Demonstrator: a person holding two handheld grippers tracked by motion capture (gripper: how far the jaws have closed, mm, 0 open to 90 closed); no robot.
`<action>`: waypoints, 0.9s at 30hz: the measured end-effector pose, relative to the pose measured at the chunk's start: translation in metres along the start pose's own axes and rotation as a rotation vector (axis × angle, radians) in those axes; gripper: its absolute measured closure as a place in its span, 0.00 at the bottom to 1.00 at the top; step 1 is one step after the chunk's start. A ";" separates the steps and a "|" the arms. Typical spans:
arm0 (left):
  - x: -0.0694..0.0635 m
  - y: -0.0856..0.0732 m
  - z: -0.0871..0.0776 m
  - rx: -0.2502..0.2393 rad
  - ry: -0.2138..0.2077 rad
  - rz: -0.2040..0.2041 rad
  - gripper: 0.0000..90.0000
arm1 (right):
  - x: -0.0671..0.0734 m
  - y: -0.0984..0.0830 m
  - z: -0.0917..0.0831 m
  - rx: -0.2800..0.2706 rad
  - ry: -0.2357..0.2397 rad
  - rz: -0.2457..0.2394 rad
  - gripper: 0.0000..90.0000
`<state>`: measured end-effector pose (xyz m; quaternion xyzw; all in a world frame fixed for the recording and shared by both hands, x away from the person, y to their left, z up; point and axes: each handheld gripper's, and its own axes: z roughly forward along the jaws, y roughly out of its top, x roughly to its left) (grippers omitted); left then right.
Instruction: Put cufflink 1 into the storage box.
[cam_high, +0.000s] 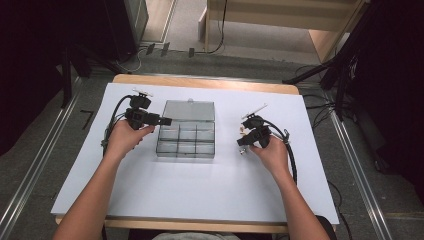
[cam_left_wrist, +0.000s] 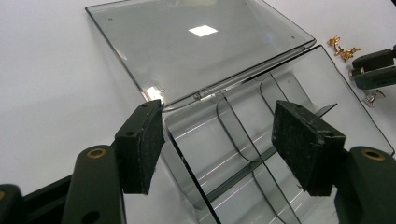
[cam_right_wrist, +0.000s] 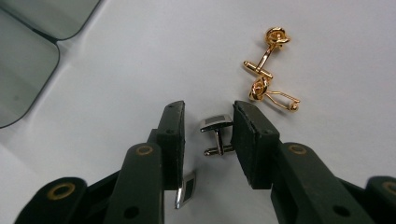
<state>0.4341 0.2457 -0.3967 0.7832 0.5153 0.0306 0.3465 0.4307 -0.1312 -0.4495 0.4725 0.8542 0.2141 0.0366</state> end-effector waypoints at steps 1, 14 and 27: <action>0.000 0.000 0.000 -0.003 -0.001 -0.003 0.39 | 0.000 0.000 0.000 0.001 -0.003 -0.003 0.74; -0.001 0.000 0.001 0.001 -0.004 0.000 0.39 | 0.003 -0.001 0.001 -0.009 -0.050 -0.018 0.85; -0.001 0.000 -0.001 -0.001 -0.006 0.001 0.39 | 0.002 0.001 -0.001 -0.006 -0.023 0.003 0.90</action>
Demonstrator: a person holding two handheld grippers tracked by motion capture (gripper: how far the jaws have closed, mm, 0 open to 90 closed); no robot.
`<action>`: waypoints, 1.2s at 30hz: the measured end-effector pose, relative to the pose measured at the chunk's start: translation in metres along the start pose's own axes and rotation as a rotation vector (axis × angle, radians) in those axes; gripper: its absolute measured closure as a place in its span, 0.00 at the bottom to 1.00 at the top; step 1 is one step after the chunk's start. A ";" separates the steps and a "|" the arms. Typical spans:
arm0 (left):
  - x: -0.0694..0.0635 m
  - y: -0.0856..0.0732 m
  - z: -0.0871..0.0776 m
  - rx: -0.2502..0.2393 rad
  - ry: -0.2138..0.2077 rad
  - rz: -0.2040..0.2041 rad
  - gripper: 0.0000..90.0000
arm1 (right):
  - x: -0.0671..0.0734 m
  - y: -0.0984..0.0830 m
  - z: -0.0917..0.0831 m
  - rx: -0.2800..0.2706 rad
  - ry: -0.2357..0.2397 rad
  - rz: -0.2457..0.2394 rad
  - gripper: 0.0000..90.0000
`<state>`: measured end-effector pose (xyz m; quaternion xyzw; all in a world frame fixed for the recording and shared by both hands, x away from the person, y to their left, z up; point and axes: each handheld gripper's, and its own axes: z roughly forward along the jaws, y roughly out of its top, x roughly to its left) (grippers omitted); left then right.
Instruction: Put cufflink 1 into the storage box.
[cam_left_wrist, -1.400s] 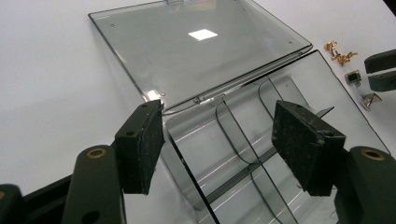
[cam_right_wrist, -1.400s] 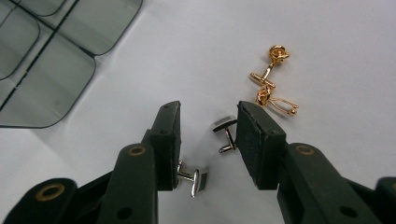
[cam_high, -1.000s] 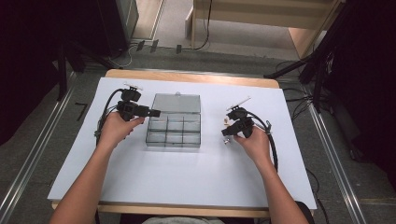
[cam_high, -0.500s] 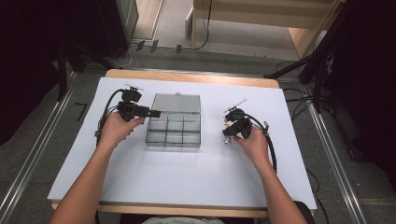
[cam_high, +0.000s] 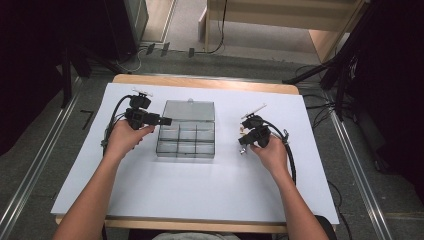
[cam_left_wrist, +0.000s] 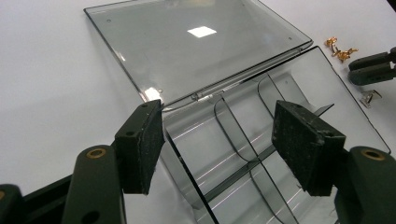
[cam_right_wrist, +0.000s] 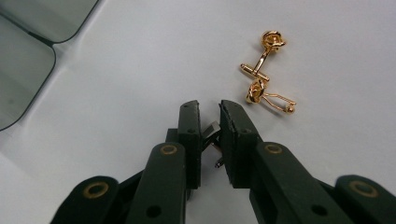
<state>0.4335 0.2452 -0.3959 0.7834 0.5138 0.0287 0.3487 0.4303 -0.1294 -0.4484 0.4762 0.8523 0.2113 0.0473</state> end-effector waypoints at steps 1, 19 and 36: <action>0.000 0.000 0.000 0.003 -0.001 0.000 0.39 | 0.000 0.000 0.000 0.000 -0.001 -0.002 0.90; 0.001 0.000 0.000 0.004 0.001 0.001 0.39 | 0.004 0.002 -0.006 0.006 -0.009 0.000 1.00; -0.001 0.000 -0.001 -0.005 -0.005 -0.004 0.39 | 0.012 0.005 -0.023 -0.039 0.043 0.006 1.00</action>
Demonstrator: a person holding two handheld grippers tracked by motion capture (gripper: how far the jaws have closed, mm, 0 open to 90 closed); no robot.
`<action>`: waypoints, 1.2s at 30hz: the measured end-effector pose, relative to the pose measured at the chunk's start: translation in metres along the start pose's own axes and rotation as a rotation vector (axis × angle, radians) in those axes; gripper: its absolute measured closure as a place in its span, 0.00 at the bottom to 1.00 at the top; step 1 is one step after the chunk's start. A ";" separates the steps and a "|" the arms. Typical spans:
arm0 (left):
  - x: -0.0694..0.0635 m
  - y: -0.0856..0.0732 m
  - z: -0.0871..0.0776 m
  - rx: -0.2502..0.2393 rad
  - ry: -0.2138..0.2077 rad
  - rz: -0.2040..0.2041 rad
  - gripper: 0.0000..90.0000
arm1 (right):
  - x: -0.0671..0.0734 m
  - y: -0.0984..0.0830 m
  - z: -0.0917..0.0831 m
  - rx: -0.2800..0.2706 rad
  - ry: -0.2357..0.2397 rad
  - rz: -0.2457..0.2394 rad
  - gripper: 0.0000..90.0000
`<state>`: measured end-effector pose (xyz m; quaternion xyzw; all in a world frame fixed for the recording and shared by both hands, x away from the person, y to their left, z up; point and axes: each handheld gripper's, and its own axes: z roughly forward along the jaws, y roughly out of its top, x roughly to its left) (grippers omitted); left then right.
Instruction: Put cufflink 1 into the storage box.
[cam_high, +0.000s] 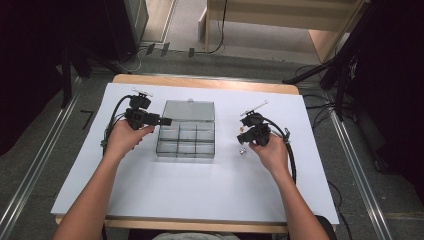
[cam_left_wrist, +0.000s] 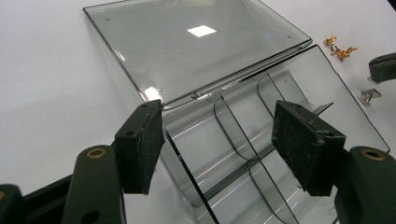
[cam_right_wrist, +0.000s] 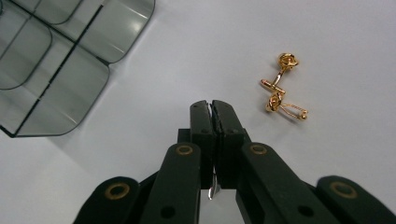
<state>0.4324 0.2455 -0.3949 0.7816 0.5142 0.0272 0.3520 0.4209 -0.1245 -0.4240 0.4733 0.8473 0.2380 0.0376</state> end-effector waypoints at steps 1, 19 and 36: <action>0.000 0.000 0.000 0.001 -0.001 0.002 0.39 | 0.001 0.000 -0.001 -0.004 0.001 0.001 1.00; -0.002 -0.006 -0.007 -0.002 0.005 0.007 0.39 | 0.023 0.012 -0.010 -0.034 0.039 -0.046 1.00; 0.000 -0.014 -0.011 -0.007 0.015 0.010 0.39 | 0.038 0.024 -0.014 -0.067 0.075 -0.084 1.00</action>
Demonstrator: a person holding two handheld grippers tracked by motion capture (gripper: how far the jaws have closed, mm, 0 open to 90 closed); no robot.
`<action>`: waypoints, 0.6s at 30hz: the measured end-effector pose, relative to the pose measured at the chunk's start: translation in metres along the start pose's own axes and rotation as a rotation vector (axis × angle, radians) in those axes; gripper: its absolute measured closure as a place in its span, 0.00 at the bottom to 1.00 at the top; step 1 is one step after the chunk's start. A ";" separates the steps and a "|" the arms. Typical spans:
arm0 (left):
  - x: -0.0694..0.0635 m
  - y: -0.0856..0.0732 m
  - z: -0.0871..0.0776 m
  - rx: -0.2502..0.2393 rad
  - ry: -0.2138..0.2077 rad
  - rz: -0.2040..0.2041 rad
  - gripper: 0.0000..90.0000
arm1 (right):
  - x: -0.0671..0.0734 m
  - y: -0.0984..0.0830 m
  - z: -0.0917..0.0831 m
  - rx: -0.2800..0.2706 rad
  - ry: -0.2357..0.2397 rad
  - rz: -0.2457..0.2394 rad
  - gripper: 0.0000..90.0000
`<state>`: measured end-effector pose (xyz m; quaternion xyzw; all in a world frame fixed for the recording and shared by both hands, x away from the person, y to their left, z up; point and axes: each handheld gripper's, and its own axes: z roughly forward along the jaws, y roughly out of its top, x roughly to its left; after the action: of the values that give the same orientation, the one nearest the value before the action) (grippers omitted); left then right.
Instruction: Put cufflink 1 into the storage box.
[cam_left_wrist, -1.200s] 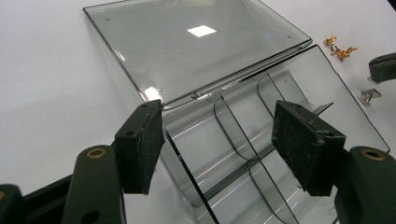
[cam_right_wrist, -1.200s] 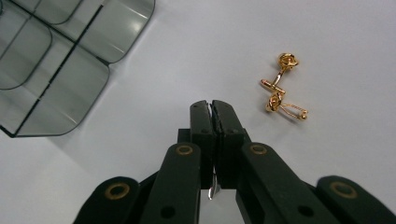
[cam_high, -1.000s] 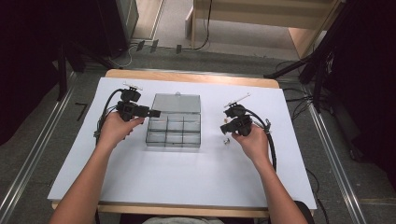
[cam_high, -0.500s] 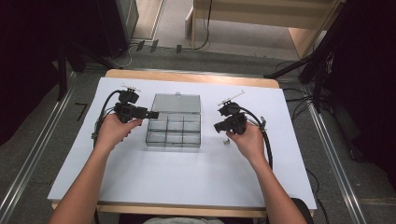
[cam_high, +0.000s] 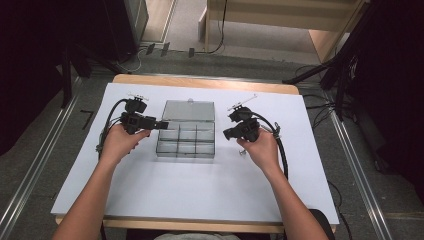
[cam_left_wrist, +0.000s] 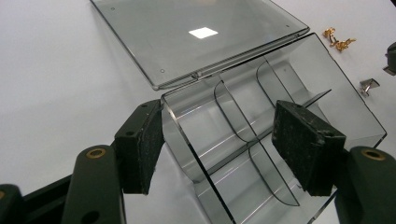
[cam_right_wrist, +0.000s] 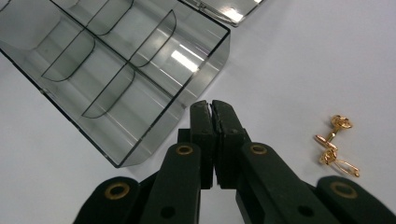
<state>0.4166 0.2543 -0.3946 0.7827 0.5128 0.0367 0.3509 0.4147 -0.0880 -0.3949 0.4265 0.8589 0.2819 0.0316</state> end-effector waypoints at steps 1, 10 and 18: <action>0.000 0.000 0.000 -0.001 0.001 -0.001 0.39 | 0.001 0.001 0.000 -0.001 0.008 -0.003 1.00; 0.002 -0.002 -0.001 -0.001 0.006 -0.005 0.39 | 0.011 0.007 0.006 0.000 0.029 -0.022 1.00; 0.002 -0.003 -0.001 -0.001 0.006 -0.003 0.39 | 0.020 0.012 0.011 -0.013 0.039 -0.047 1.00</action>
<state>0.4151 0.2577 -0.3958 0.7816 0.5151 0.0387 0.3496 0.4139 -0.0622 -0.3938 0.4004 0.8672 0.2952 0.0241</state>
